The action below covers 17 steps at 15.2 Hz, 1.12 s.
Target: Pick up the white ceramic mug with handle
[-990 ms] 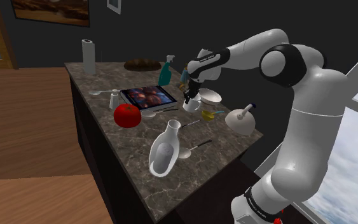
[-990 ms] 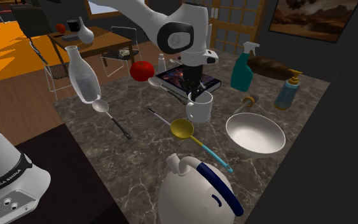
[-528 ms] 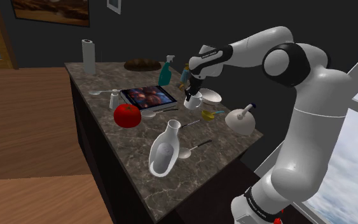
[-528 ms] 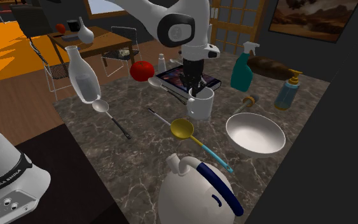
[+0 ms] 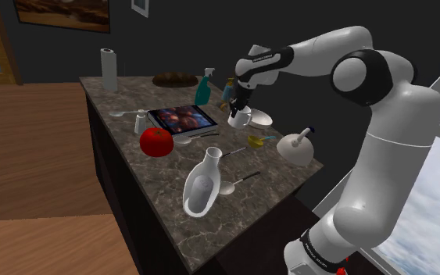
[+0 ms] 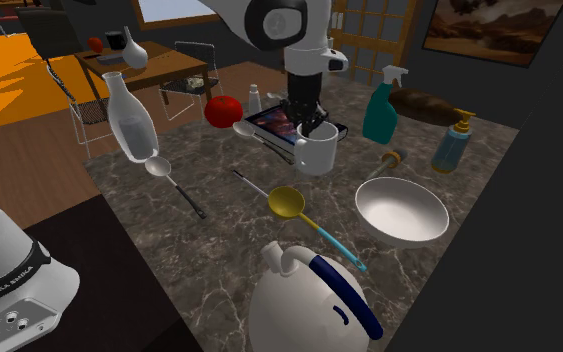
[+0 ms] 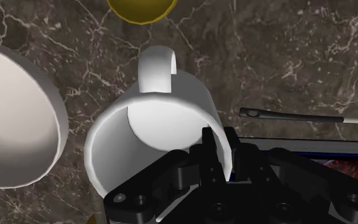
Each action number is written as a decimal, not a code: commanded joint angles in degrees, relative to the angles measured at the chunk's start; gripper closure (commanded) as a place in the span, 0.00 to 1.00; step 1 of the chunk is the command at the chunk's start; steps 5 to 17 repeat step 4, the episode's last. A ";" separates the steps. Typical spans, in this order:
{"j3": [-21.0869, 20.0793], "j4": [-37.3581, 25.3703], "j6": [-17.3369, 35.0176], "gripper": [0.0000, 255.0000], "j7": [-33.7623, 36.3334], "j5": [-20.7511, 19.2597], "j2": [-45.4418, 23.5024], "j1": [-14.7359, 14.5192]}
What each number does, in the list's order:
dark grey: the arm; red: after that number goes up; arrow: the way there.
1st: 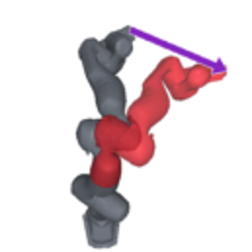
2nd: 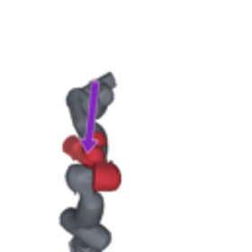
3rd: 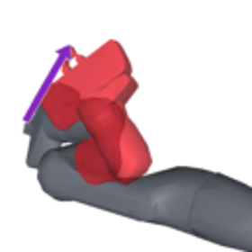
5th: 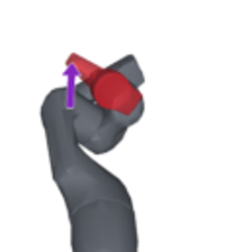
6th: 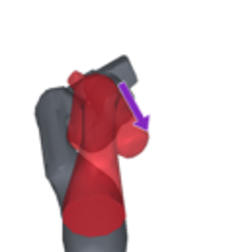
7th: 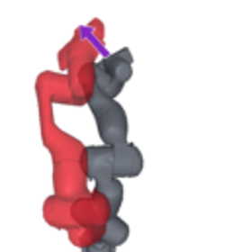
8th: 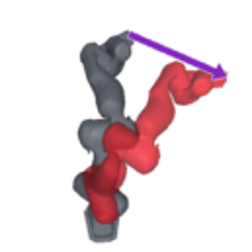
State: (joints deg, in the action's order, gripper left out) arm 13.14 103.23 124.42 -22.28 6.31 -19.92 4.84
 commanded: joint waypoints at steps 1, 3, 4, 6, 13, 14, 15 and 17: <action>0.11 -0.65 -1.29 1.00 0.11 -0.22 0.67 -0.02; 0.16 -1.04 -2.04 1.00 0.20 -0.35 1.04 -0.05; 0.16 -1.05 -2.05 1.00 0.19 -0.35 1.03 -0.05; 0.16 -1.05 -2.05 1.00 0.19 -0.35 1.03 -0.05; 0.16 -1.05 -2.05 1.00 0.19 -0.35 1.03 -0.05; 0.16 -1.05 -2.05 1.00 0.19 -0.35 1.03 -0.05; 0.16 -1.05 -2.05 1.00 0.19 -0.35 1.03 -0.05; 0.16 -1.05 -2.05 1.00 0.19 -0.35 1.03 -0.05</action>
